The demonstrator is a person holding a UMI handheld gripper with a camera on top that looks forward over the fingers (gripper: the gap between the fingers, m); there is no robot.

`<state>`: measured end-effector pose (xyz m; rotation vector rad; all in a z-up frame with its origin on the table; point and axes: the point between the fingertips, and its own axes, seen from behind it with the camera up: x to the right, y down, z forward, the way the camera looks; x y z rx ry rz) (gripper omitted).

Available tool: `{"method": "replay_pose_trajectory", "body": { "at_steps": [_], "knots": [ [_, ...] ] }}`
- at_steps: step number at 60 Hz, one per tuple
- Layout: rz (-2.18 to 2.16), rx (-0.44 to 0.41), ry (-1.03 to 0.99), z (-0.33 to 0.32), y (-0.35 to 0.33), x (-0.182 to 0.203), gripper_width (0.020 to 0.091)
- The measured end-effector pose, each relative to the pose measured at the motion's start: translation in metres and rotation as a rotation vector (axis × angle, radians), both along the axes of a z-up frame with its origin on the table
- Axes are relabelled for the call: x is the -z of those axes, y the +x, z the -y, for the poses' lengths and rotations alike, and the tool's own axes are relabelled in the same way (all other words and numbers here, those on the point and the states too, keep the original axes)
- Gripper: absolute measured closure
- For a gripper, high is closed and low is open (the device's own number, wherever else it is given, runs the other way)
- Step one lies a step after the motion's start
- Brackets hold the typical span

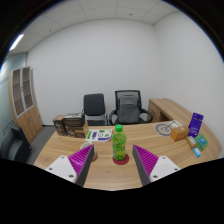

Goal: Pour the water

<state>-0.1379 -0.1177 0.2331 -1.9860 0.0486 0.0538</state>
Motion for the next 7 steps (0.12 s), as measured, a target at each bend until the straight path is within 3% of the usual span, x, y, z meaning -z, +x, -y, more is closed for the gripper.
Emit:
{"method": "replay_pose_trajectory", "body": {
  "at_steps": [7],
  "knots": [
    [-0.002,-0.012,-0.011,0.0038,-0.0032,0.0026,0.0325]
  ]
}}
